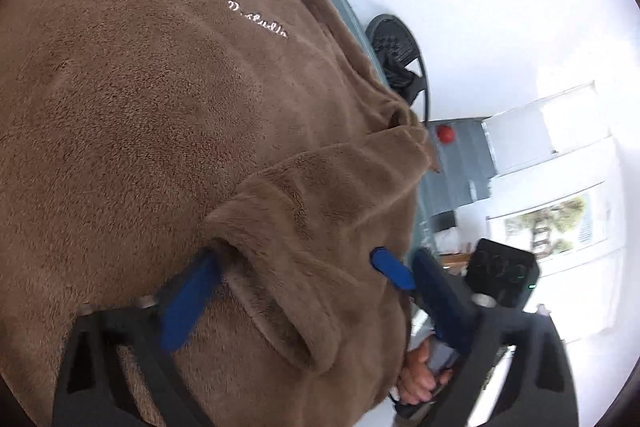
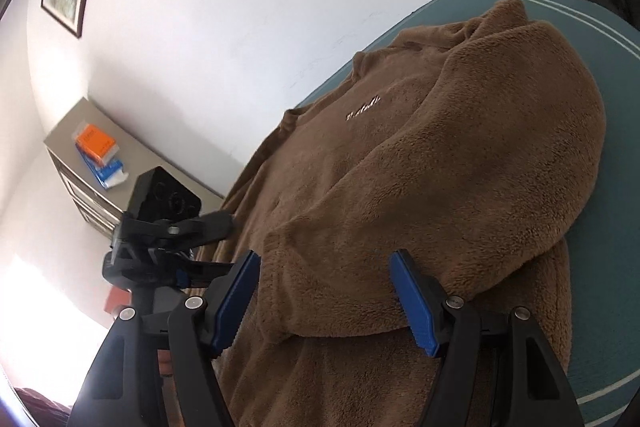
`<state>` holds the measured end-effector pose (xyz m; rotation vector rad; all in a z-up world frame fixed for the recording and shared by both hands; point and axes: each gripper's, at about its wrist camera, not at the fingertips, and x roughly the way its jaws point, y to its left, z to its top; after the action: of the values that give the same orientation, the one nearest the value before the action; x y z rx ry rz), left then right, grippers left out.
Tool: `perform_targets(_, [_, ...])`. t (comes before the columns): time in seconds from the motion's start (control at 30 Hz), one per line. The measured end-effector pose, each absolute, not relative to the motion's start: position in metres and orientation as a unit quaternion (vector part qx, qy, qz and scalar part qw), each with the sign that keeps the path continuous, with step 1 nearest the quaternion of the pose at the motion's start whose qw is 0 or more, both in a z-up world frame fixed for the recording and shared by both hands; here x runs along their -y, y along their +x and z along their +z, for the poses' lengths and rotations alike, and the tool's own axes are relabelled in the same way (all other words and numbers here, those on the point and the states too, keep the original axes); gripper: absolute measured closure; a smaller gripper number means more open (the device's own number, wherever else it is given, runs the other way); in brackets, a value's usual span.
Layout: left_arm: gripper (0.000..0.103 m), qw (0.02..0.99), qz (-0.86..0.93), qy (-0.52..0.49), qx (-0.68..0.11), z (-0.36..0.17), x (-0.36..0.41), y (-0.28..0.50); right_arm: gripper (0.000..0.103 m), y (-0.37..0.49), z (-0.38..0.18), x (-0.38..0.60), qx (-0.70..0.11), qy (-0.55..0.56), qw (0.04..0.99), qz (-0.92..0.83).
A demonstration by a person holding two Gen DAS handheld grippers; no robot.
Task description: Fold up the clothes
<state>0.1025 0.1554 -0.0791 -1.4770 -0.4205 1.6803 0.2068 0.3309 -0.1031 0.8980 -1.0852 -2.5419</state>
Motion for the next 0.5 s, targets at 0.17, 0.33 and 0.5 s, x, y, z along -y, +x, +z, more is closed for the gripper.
perform_targets(0.17, [0.066,0.410,0.675,-0.599,0.132,-0.081,-0.169,0.107,0.033,0.206,-0.106,-0.334,0.376,0.303,0.119,-0.868])
perform_targets(0.33, [0.075,0.408,0.696,-0.578,0.124,-0.063,-0.172,0.103,0.033,0.202,-0.107,-0.332,0.370,0.301,0.118,-0.871])
perform_targets(0.5, [0.075,0.420,0.724,-0.534,0.120,-0.020,-0.172,0.082,0.033,0.202,-0.108,-0.336,0.383,0.289,0.123,-0.868])
